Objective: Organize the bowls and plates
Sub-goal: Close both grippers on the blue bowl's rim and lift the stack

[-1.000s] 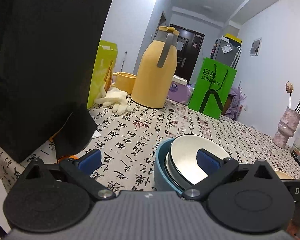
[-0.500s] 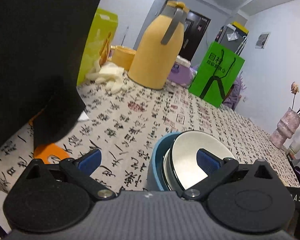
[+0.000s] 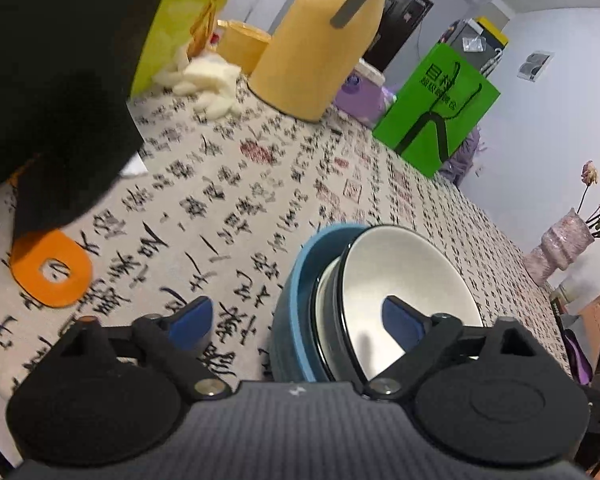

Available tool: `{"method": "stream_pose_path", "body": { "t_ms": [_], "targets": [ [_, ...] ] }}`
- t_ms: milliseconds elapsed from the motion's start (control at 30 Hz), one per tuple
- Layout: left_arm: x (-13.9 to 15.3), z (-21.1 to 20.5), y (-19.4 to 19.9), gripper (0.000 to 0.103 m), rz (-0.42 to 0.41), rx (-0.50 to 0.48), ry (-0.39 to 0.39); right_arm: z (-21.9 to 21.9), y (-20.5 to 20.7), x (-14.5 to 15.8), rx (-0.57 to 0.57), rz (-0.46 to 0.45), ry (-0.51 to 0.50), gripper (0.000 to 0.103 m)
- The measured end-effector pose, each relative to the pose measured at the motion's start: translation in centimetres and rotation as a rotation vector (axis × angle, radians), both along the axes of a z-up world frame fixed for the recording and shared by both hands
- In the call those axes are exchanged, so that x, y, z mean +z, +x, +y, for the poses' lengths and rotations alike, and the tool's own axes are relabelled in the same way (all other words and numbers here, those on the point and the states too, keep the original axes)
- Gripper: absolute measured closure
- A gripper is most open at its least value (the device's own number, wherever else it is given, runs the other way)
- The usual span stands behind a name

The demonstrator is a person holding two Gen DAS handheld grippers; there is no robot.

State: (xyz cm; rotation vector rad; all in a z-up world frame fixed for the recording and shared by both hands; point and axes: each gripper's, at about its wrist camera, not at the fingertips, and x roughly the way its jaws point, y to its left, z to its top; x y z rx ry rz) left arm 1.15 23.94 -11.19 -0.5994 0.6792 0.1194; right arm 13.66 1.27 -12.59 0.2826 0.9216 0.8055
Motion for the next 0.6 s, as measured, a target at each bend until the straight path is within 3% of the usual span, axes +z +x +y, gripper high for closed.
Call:
{"method": "stream_pose_path", "body": {
  "t_ms": [133,300,400,600],
  "targets": [
    [-0.6,0.3,0.8,0.027,0.040,-0.017,-0.055,0.4,0.4,-0.4,0.014,0.034,0.016,0.024],
    [-0.8,0.2,1.3,0.042,0.048,-0.027,-0.068,1.0,0.9,-0.9,0.015,0.069,0.021,0.035],
    [-0.9,0.2,1.5,0.046,0.048,-0.024,-0.083,0.9,1.3,-1.3,0.000,0.093,0.025,0.044],
    [-1.1,0.1,2.2,0.049,0.039,-0.046,-0.112,0.5,1.7,-1.8,-0.006,0.113,0.050,0.047]
  ]
}}
